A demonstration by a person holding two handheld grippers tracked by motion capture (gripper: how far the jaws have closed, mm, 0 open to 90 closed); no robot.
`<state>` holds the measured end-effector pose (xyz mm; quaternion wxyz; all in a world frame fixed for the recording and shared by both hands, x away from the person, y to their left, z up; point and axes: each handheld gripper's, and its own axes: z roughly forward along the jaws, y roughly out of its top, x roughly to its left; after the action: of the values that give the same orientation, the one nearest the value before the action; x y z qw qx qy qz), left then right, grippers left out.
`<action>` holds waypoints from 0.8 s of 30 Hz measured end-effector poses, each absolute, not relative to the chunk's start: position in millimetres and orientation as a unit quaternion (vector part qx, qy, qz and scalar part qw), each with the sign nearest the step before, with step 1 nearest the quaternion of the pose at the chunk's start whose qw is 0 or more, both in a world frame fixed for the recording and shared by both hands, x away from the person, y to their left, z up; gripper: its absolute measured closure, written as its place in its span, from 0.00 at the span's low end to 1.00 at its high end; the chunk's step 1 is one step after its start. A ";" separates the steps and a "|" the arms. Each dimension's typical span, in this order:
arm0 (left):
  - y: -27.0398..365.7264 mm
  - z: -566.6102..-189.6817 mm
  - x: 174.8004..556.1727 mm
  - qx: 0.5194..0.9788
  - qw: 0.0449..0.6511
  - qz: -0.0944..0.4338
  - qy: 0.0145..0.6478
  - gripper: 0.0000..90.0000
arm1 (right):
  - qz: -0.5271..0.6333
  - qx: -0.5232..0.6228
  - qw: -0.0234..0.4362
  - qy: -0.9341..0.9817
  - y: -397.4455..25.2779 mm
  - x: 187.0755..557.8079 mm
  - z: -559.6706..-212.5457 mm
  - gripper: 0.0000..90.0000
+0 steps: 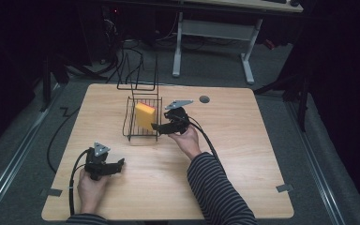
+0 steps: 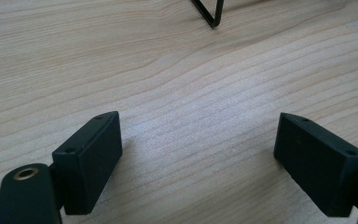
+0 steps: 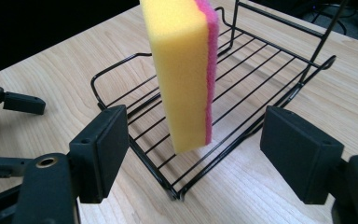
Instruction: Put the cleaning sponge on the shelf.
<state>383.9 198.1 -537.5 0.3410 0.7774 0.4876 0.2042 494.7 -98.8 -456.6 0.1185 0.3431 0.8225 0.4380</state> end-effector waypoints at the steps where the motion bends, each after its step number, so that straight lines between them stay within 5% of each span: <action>1: 198.1 -537.5 383.9 0.777 0.341 0.204 0.488 0.18 | 0.439 0.343 0.119 0.822 -100.5 494.1 -455.8 0.27; 24: 198.1 -537.5 383.9 0.777 0.341 0.204 0.488 0.18 | 0.471 0.355 0.136 0.796 -140.8 477.3 -432.0 0.30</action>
<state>383.9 198.1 -537.5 0.3409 0.7774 0.4875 0.2041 477.3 -140.8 -432.0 0.1357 0.3545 0.7965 0.4707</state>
